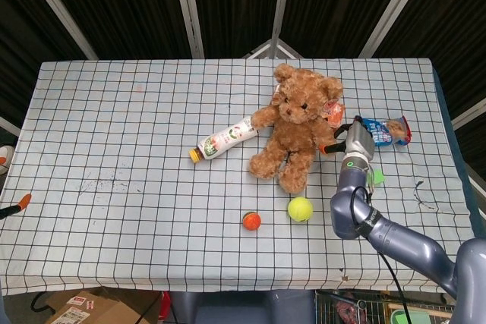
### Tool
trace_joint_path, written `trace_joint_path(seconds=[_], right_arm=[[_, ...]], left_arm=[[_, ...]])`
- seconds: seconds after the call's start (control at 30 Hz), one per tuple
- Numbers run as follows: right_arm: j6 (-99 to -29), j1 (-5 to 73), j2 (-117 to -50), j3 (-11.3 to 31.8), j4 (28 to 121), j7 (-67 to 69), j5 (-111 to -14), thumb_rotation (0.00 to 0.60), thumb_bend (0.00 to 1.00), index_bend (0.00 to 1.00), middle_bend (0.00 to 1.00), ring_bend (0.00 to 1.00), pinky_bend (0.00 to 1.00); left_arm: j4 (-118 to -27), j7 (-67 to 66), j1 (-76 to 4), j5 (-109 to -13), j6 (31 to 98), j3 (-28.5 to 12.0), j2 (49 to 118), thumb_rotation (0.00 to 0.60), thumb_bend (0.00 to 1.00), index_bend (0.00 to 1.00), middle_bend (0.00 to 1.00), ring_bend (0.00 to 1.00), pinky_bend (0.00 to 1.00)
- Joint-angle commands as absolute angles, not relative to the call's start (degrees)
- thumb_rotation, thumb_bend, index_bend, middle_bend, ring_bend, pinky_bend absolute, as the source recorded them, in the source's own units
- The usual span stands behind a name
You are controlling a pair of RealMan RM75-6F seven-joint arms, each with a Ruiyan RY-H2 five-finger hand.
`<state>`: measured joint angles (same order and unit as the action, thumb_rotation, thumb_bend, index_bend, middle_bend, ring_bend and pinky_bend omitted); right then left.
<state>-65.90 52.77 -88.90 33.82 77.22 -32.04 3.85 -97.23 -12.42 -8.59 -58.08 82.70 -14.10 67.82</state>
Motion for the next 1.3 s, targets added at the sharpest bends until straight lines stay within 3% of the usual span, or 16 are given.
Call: trace_joint_path(seconds=[0.03, 1.3], right_arm=[[-66.0, 52.2, -88.7, 33.6, 77.4, -32.8, 3.9, 0.600, 0.09, 0.68, 0.00, 0.00, 0.00], [-63.1, 50.0, -87.5, 34.0, 78.0, -34.2, 2.5, 0.600, 0.11, 0.69, 0.00, 0.00, 0.00]], left_arm=[[-97.2, -12.5, -8.6, -58.1, 82.7, -14.1, 67.9, 0.600, 0.28, 0.23, 0.00, 0.00, 0.00], [-97.4, -12.7, -8.6, -58.3, 83.3, -13.9, 67.9, 0.600, 0.28, 0.23, 0.00, 0.00, 0.00]])
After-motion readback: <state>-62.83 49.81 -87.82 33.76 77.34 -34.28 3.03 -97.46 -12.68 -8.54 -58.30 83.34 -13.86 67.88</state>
